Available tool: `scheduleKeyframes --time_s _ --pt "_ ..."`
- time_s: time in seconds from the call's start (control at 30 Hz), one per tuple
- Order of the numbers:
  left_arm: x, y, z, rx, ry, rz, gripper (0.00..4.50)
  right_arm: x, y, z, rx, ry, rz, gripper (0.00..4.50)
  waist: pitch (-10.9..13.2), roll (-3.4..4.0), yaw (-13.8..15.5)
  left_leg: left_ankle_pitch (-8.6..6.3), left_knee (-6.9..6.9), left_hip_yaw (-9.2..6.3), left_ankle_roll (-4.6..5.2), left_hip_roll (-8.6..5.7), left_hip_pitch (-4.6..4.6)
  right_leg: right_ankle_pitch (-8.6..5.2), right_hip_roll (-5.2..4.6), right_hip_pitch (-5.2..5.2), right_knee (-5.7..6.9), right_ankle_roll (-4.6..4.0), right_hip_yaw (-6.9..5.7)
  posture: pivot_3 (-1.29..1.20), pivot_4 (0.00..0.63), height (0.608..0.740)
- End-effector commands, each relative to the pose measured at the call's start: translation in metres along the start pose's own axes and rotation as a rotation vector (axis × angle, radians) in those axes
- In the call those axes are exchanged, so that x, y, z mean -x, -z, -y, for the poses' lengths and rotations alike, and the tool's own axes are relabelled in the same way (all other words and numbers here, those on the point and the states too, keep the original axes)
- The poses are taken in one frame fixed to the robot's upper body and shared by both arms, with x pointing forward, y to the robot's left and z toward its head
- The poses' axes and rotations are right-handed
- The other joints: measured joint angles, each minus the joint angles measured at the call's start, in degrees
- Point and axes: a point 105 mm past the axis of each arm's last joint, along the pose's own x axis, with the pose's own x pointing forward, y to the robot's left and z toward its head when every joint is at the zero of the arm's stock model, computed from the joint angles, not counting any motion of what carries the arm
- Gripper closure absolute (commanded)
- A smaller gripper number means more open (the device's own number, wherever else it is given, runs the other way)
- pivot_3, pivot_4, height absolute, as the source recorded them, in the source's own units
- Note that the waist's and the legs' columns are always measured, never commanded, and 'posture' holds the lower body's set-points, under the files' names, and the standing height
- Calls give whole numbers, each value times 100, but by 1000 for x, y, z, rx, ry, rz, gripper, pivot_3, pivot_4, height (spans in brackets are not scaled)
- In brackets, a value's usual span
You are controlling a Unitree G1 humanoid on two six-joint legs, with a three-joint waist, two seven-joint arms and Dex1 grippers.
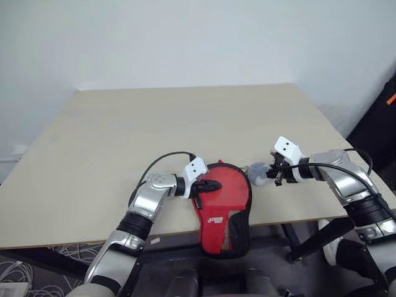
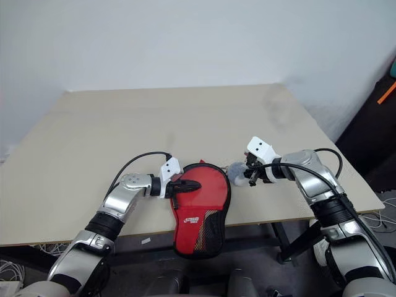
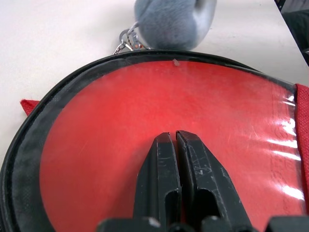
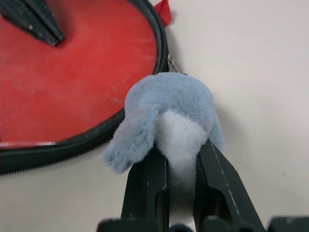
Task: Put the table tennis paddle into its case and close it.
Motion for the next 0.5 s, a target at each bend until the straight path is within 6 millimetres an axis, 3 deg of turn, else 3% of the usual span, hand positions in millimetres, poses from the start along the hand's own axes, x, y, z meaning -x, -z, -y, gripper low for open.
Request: scheduleKeyframes --time_s 0.03,0.5 --pt "6 23 0 47 0 -97 4403 20 -10 6 92 1 13 4091 0 1 -1 0 0 1 0 0 1 -1 0 1 0 1 0 0 0 698" --pt "7 16 -4 36 12 -91 4403 72 19 -39 193 -219 -56 4091 -1 4 9 -4 7 2 4 1 0 -10 -2 5 -2 15 -2 0 0 698"
